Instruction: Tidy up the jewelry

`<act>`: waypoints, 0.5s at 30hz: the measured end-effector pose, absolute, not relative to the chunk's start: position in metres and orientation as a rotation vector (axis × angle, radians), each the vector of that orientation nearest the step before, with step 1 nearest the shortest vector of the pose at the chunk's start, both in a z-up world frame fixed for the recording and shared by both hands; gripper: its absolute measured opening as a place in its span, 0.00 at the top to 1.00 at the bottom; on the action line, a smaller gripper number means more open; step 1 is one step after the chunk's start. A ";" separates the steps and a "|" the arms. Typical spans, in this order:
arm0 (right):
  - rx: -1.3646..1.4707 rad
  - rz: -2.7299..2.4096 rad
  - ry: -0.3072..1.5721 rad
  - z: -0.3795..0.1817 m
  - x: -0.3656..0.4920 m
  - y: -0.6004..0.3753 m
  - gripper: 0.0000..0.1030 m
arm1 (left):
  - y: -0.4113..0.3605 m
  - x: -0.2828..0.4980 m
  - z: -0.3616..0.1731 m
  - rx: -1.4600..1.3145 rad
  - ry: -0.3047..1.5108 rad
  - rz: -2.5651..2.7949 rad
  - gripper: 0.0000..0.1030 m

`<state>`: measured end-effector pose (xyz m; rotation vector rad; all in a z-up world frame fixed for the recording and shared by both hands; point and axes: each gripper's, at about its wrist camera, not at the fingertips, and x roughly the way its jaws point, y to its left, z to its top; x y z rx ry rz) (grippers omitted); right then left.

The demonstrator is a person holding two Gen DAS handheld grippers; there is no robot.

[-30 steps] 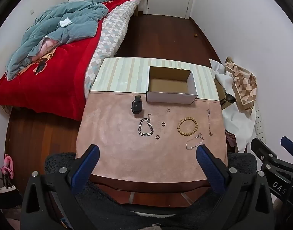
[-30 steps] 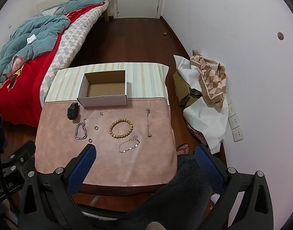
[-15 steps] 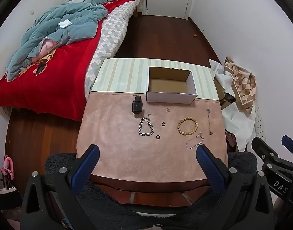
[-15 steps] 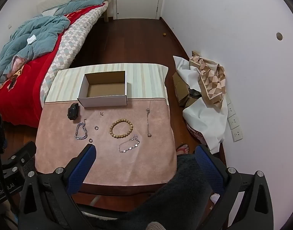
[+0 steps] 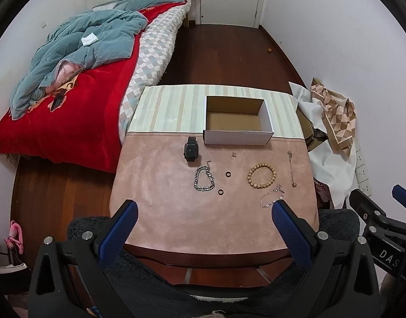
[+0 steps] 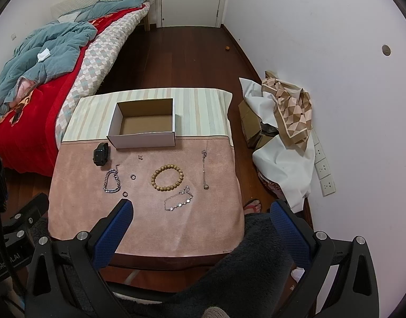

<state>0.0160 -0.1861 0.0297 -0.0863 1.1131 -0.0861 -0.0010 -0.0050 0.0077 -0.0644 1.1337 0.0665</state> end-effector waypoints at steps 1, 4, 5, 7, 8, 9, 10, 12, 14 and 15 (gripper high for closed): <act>-0.086 -0.087 1.113 0.031 0.016 -0.187 0.00 | -0.005 -0.001 0.007 -0.064 1.133 0.066 0.00; -0.084 -0.088 1.112 0.032 0.018 -0.189 0.00 | -0.006 -0.001 0.007 -0.064 1.133 0.066 0.00; -0.084 -0.089 1.111 0.034 0.019 -0.189 0.00 | -0.006 -0.001 0.007 -0.063 1.132 0.066 0.00; -0.085 -0.092 1.109 0.025 0.015 -0.189 0.00 | -0.006 -0.001 0.007 -0.061 1.130 0.066 0.00; -0.086 -0.092 1.109 0.025 0.015 -0.190 0.00 | -0.006 -0.001 0.007 -0.061 1.129 0.066 0.00; -0.086 -0.091 1.109 0.025 0.015 -0.189 0.00 | -0.006 -0.001 0.008 -0.060 1.128 0.066 0.00; -0.086 -0.089 1.110 0.025 0.015 -0.190 0.00 | -0.007 -0.001 0.008 -0.059 1.126 0.066 0.00; -0.088 -0.090 1.109 0.025 0.015 -0.190 0.00 | -0.007 -0.002 0.008 -0.058 1.124 0.065 0.00; -0.085 -0.089 1.110 0.025 0.014 -0.191 0.00 | -0.007 -0.001 0.009 -0.056 1.124 0.066 0.00; -0.086 -0.090 1.108 0.025 0.014 -0.190 0.00 | -0.007 -0.002 0.009 -0.059 1.125 0.066 0.00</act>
